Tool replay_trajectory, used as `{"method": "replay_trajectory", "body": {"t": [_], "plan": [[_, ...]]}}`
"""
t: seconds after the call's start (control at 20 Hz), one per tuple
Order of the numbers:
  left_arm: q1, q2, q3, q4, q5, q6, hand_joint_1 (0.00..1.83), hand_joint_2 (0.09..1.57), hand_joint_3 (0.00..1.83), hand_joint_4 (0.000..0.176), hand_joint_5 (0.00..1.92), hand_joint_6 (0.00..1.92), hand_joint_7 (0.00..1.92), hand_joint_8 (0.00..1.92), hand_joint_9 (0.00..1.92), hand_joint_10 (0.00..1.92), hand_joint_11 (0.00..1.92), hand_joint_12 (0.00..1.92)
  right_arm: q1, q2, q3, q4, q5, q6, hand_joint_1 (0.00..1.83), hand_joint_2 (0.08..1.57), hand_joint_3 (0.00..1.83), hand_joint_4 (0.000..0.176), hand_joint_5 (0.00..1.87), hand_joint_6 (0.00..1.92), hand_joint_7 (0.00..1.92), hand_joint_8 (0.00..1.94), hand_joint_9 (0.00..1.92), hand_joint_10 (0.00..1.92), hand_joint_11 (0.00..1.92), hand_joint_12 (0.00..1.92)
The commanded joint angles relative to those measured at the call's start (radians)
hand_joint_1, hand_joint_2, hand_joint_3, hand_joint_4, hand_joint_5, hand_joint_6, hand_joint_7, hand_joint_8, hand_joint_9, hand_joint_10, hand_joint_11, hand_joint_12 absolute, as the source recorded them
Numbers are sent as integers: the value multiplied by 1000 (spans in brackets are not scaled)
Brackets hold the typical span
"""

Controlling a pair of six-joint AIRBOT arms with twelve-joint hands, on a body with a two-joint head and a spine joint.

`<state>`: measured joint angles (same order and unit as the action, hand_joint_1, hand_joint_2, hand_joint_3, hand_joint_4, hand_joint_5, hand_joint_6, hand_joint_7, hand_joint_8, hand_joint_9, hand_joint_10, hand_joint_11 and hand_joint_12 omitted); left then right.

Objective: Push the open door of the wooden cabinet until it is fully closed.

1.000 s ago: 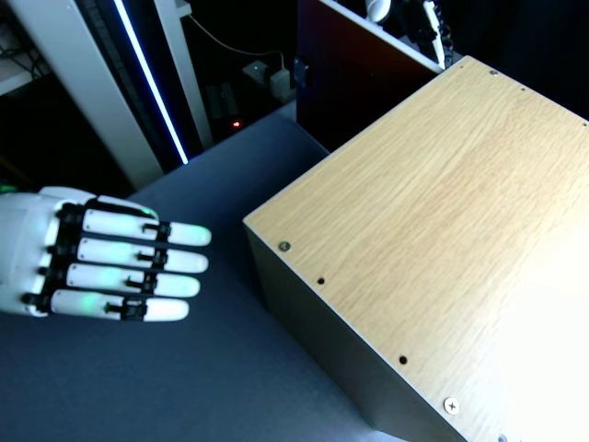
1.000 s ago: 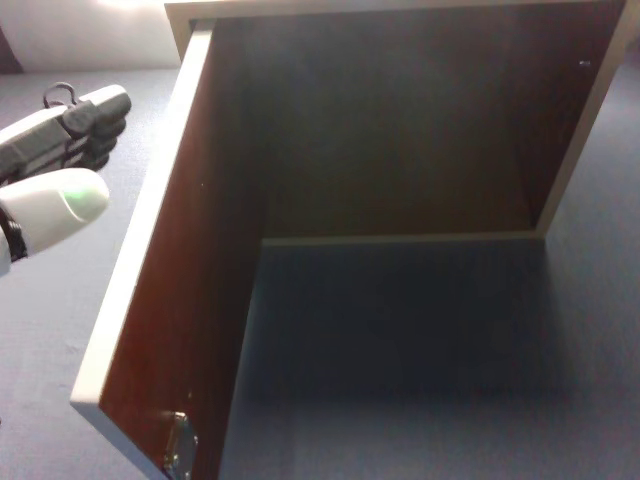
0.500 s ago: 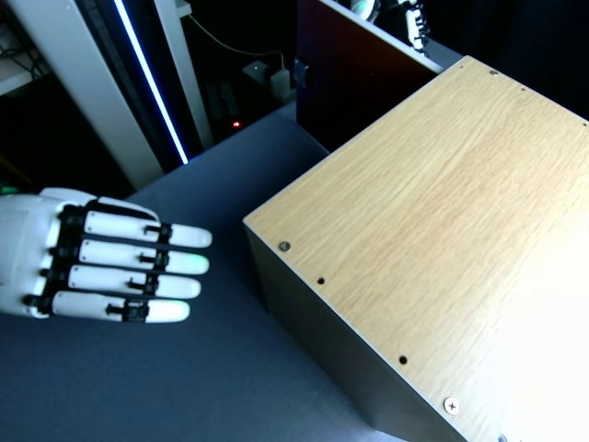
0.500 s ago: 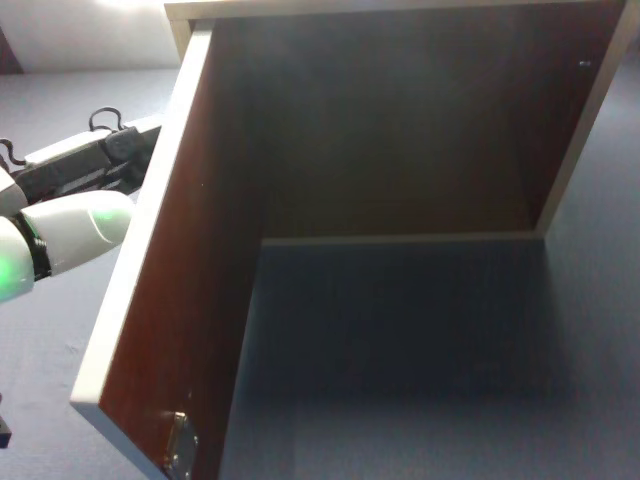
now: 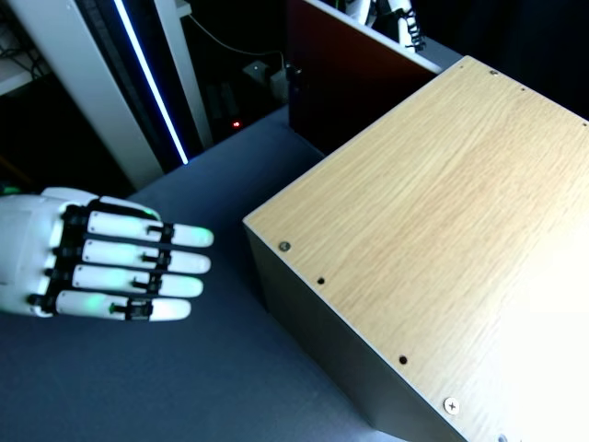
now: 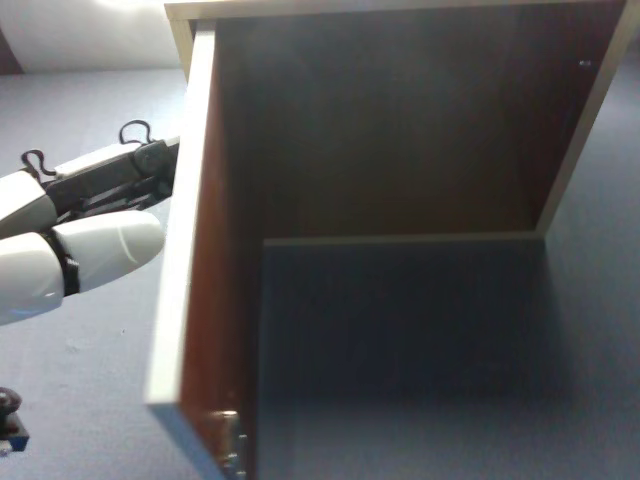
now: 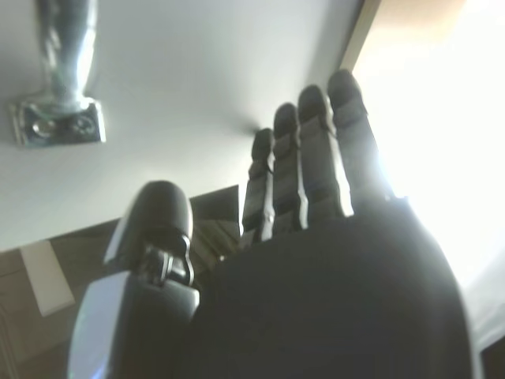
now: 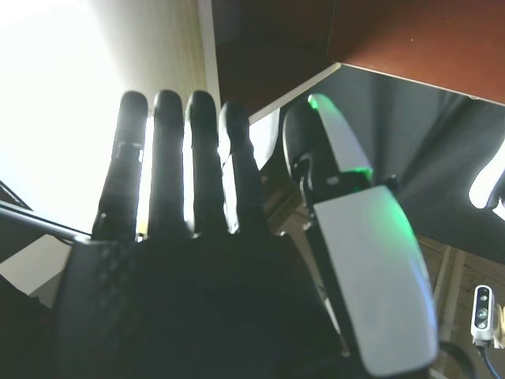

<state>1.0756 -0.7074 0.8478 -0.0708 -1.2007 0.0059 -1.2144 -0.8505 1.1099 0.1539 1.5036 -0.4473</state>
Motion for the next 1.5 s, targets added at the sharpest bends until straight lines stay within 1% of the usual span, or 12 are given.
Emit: {"method": "replay_trajectory", "body": {"t": [0.0, 0.1, 0.25, 0.3, 0.35, 0.45, 0.5, 0.55, 0.7, 1.05, 1.3, 1.45], "plan": [[-18, -6, 5, 5, -115, -6, 111, 1489, 2, 37, 154, 3, 238, 3, 214, 3, 165, 15, 2, 2, 5, 27, 119, 7, 706, 1392, 0, 0, 349, 1, 364, 0, 318, 3, 0, 749], [-30, -13, 9, 17, -103, -6, 157, 1494, 0, 14, 177, 6, 250, 5, 229, 5, 187, 21, 2, 2, 5, 27, 119, 8, 727, 1388, 0, 0, 348, 0, 355, 0, 301, 1, 0, 693], [-44, -26, 17, 30, -90, -6, 153, 1504, 3, 1, 166, 1, 222, 0, 198, 0, 158, 7, 2, 2, 5, 27, 120, 8, 779, 1388, 0, 0, 358, 2, 377, 5, 326, 8, 9, 718], [-51, -30, 20, 42, -82, -6, 131, 1509, 3, 0, 156, 0, 216, 0, 199, 1, 166, 9, 2, 2, 5, 27, 120, 8, 784, 1388, 0, 0, 359, 2, 380, 6, 326, 7, 9, 722], [-63, -35, 23, 57, -68, -6, 84, 1500, 1, 8, 124, 2, 213, 0, 208, 3, 185, 16, 2, 2, 5, 27, 120, 8, 765, 1387, 0, 0, 356, 1, 376, 3, 329, 6, 2, 724], [-93, -49, 33, 91, -34, -6, 22, 1501, 2, 46, 53, 0, 157, 0, 158, 0, 123, 0, 2, 2, 6, 27, 120, 8, 757, 1393, 2, 0, 350, 0, 369, 1, 324, 2, 1, 709], [-108, -60, 40, 106, -20, -6, 11, 1500, 2, 47, 41, 0, 158, 4, 159, 3, 124, 4, 2, 2, 6, 27, 120, 8, 753, 1389, 0, 0, 351, 1, 370, 1, 319, 0, 0, 706], [-117, -67, 44, 112, -11, -6, 1, 1508, 5, 31, 30, 0, 141, 0, 146, 0, 94, 0, 2, 2, 6, 27, 120, 8, 753, 1388, 0, 0, 357, 3, 372, 2, 322, 2, 0, 706], [-148, -92, 62, 121, 17, -6, 0, 1524, 8, 0, 80, 16, 157, 5, 158, 4, 106, 7, 2, 2, 6, 27, 120, 9, 732, 1393, 1, 0, 351, 0, 367, 1, 324, 2, 12, 692], [-197, -136, 92, 142, 50, -6, 0, 1510, 0, 0, 86, 6, 146, 0, 114, 0, 51, 0, 2, 2, 9, 28, 120, 9, 745, 1384, 0, 0, 361, 1, 369, 0, 328, 1, 43, 645], [-237, -168, 117, 152, 74, -6, 102, 1494, 0, 0, 100, 3, 126, 0, 96, 0, 83, 14, 2, 0, 12, 27, 120, 9, 709, 1383, 0, 0, 367, 1, 352, 0, 309, 0, 67, 641], [-259, -198, 140, 155, 96, -6, 91, 1470, 0, 0, 120, 5, 148, 7, 135, 11, 150, 44, 2, -3, 15, 27, 120, 9, 742, 1381, 0, 0, 366, 1, 345, 1, 299, 1, 59, 633]]}}
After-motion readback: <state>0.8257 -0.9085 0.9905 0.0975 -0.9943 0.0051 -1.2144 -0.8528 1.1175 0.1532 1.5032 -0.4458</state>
